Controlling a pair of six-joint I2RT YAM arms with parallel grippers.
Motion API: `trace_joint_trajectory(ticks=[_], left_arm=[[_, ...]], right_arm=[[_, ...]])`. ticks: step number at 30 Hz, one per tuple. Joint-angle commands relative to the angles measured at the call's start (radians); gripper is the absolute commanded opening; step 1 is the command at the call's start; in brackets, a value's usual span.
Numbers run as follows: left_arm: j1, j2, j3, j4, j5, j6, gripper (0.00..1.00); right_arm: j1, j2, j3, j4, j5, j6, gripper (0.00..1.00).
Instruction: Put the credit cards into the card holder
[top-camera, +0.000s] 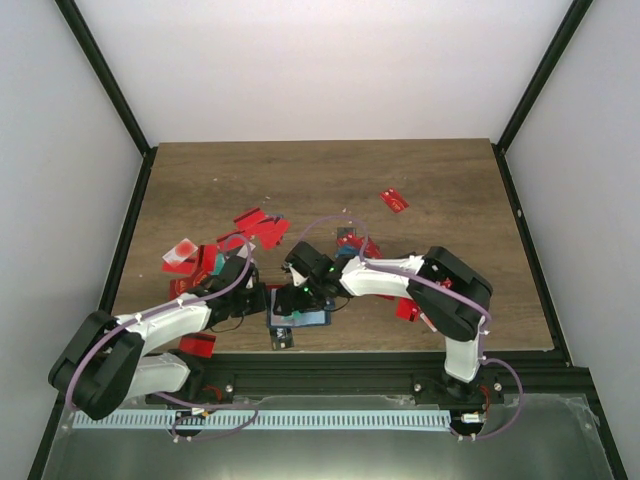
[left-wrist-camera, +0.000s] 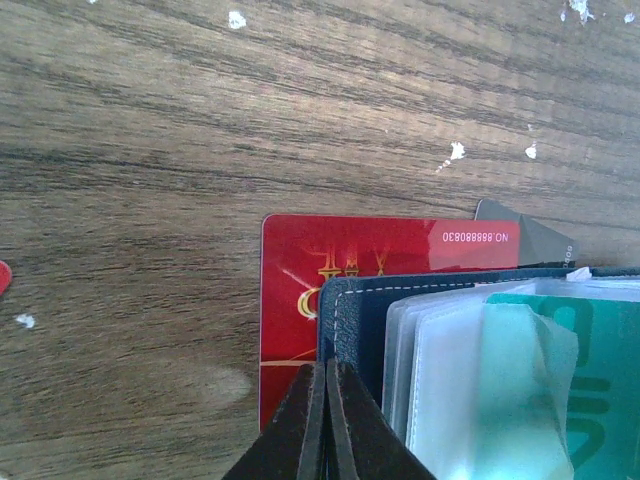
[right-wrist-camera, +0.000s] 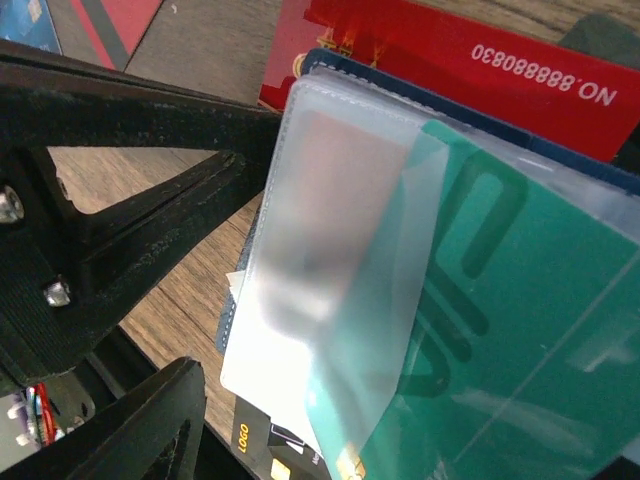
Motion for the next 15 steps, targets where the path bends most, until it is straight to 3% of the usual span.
trace_joint_trajectory(ticks=[1, 11, 15], left_arm=[[-0.009, -0.009, -0.015, 0.009, 0.035, 0.008, 0.04], [-0.009, -0.007, -0.01, 0.009, 0.028, 0.014, 0.04], [-0.009, -0.003, -0.009, 0.01, 0.027, 0.015, 0.04]], right_arm=[[0.036, 0.025, 0.017, -0.1, 0.089, -0.053, 0.7], [0.001, -0.069, -0.037, -0.159, 0.118, -0.075, 0.92], [-0.019, -0.103, -0.053, -0.147, 0.097, -0.077, 0.95]])
